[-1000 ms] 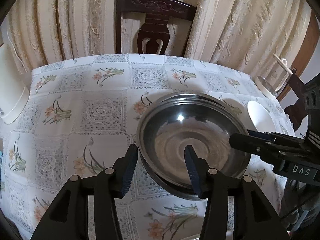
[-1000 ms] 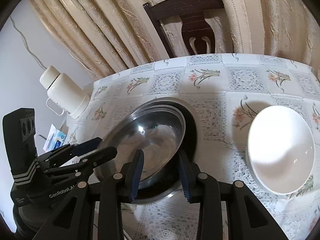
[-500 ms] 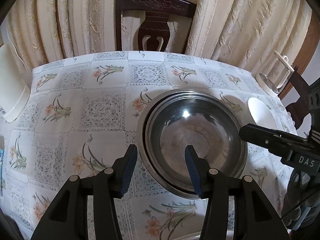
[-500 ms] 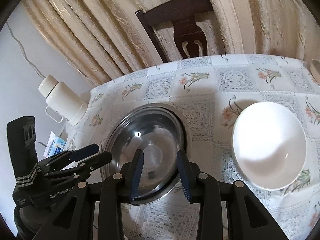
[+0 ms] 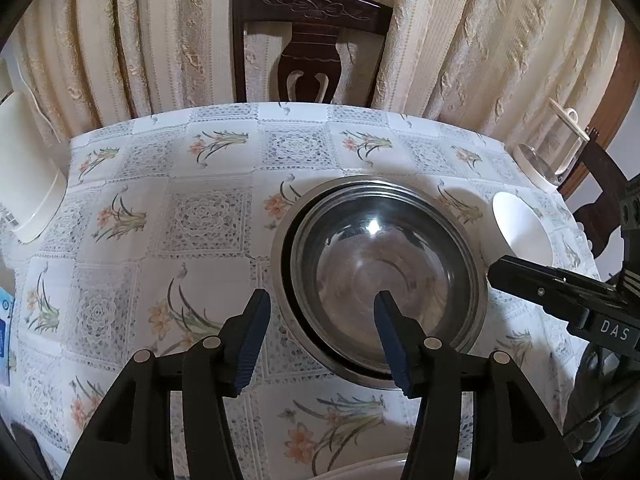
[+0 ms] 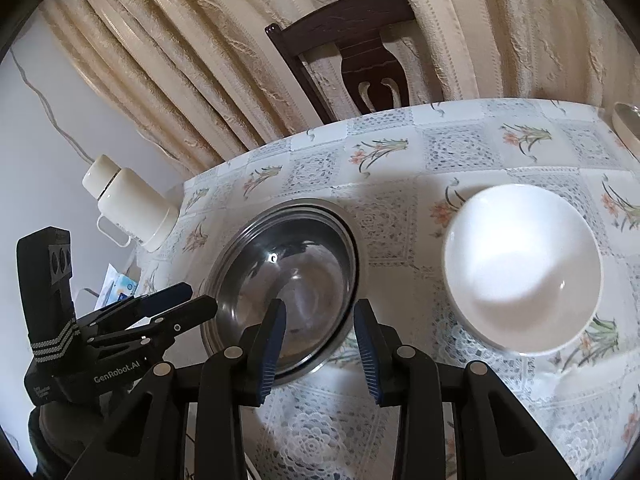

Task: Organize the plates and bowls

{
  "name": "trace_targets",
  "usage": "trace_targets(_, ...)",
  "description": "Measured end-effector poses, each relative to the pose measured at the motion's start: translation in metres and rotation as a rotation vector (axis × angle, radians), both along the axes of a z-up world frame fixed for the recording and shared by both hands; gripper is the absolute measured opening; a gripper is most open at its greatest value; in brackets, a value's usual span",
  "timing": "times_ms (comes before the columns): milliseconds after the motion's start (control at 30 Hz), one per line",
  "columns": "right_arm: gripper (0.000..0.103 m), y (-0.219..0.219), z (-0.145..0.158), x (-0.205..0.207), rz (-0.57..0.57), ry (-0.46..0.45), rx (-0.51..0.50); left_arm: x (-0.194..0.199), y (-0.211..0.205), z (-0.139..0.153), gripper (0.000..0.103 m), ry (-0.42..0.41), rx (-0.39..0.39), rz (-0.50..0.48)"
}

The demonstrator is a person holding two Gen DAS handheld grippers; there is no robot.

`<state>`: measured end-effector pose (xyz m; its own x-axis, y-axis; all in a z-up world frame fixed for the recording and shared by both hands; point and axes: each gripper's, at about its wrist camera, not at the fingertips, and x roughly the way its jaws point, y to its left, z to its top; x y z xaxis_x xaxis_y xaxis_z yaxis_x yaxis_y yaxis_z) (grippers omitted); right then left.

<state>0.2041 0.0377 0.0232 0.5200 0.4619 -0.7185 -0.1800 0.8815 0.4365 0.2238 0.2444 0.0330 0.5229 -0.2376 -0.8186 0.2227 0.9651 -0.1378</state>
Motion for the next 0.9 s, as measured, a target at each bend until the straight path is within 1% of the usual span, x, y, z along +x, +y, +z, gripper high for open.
trace_targets(100, 0.038, -0.005, -0.002, -0.003, -0.003, 0.004, 0.007, -0.001, -0.004, 0.001, 0.06, 0.008, 0.006, 0.001)
trace_targets(200, 0.039, -0.01, -0.004, -0.005, -0.01, 0.009, 0.015, -0.002, -0.008, 0.002, 0.06, 0.0, 0.026, 0.004)
trace_targets(233, 0.04, -0.012, -0.005, -0.006, -0.013, 0.012, 0.018, -0.003, -0.01, 0.003, 0.06, -0.004, 0.035, 0.003)
trace_targets(300, 0.045, -0.016, -0.006, -0.007, -0.019, 0.015, 0.023, -0.004, -0.013, 0.004, 0.06, -0.009, 0.045, 0.001)
trace_targets(367, 0.046, -0.021, -0.007, -0.009, -0.027, 0.014, 0.031, -0.005, -0.015, 0.005, 0.06, -0.016, 0.059, -0.002)
trace_targets(533, 0.047, -0.031, -0.007, -0.015, -0.037, 0.003, 0.045, -0.011, -0.025, 0.01, 0.06, -0.038, 0.084, -0.015)
trace_targets(733, 0.047, -0.043, -0.002, -0.024, -0.057, -0.035, 0.025, -0.016, -0.042, 0.017, 0.06, -0.062, 0.111, -0.045)
trace_targets(900, 0.047, -0.06, -0.001, -0.028, -0.09, -0.043, 0.046, -0.02, -0.056, 0.021, 0.06, -0.069, 0.125, -0.069)
